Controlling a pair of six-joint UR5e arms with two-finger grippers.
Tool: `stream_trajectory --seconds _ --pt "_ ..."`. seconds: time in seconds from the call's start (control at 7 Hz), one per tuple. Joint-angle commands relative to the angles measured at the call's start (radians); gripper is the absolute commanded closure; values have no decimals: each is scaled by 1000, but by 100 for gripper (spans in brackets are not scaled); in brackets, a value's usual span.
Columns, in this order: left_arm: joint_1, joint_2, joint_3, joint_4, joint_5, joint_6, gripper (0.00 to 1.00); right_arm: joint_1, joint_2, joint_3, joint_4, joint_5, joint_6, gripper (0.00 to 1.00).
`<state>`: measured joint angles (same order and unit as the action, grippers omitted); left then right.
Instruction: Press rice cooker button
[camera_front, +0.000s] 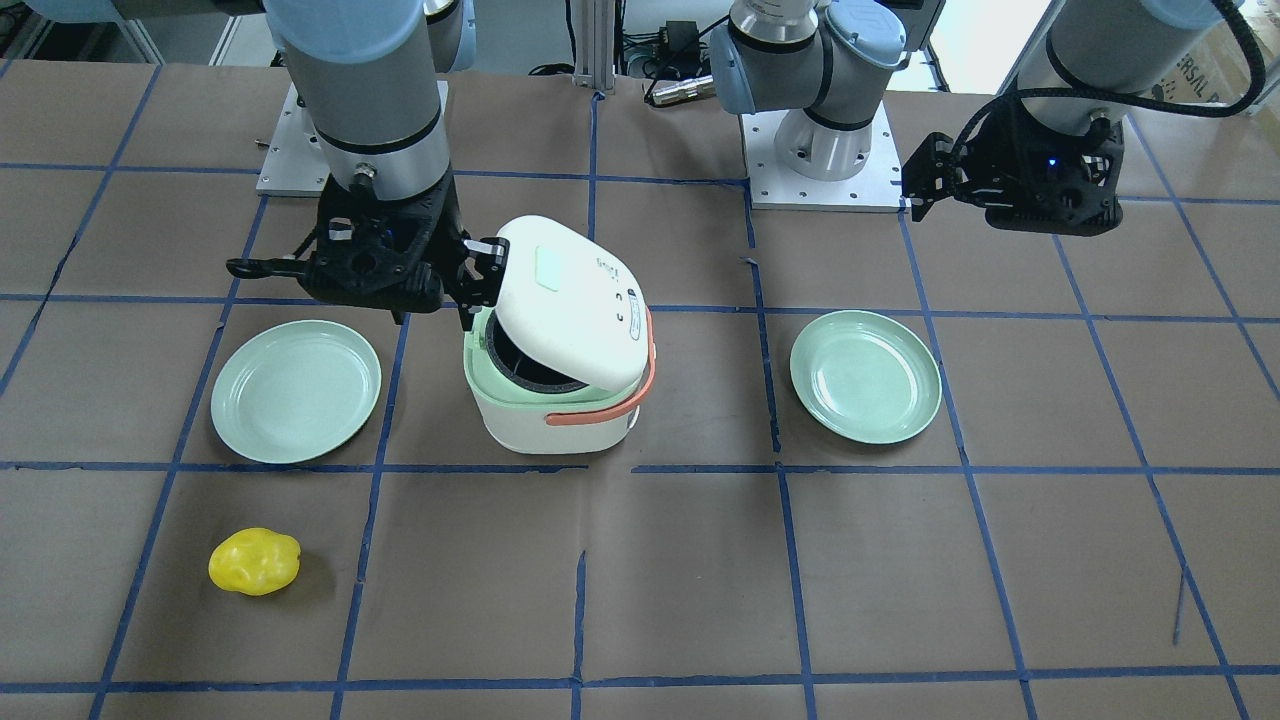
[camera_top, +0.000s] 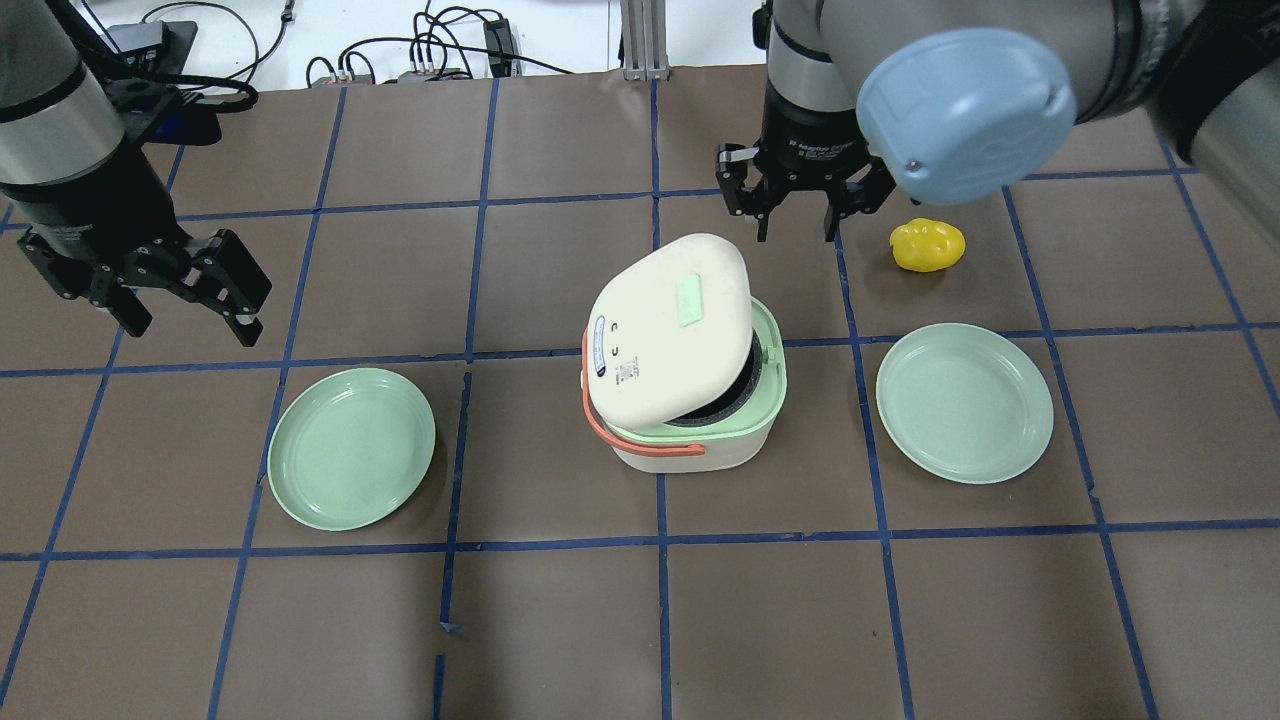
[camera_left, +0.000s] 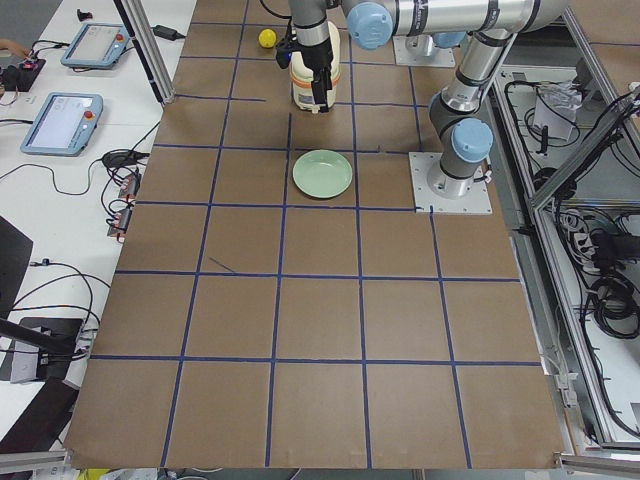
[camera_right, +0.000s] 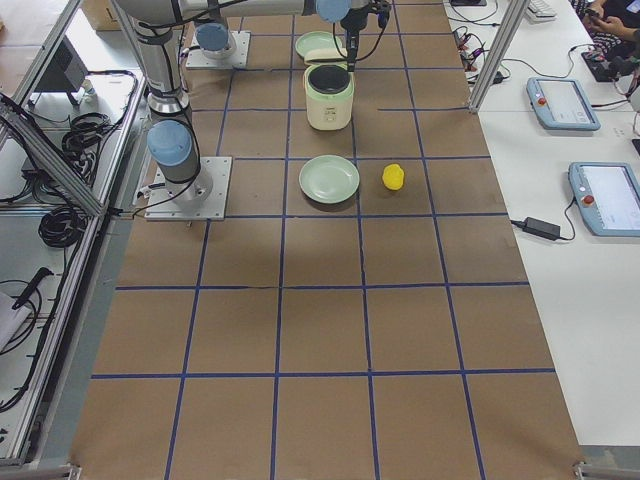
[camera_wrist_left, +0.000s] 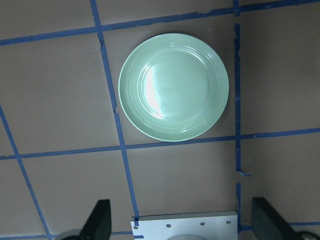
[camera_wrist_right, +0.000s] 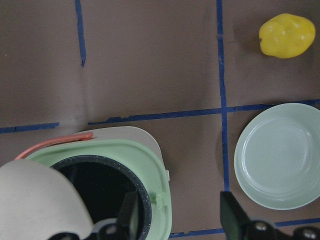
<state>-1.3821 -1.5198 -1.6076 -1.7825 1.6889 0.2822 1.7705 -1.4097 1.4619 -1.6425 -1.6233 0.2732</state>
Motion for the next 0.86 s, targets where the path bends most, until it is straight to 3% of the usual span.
stream_trajectory --seconds 0.0,0.71 --pt "0 0 0 0 0 0 0 -83 -3 -35 38 -13 -105 2" --pt "0 1 0 0 0 0 0 -89 -5 -43 44 -15 -172 0"
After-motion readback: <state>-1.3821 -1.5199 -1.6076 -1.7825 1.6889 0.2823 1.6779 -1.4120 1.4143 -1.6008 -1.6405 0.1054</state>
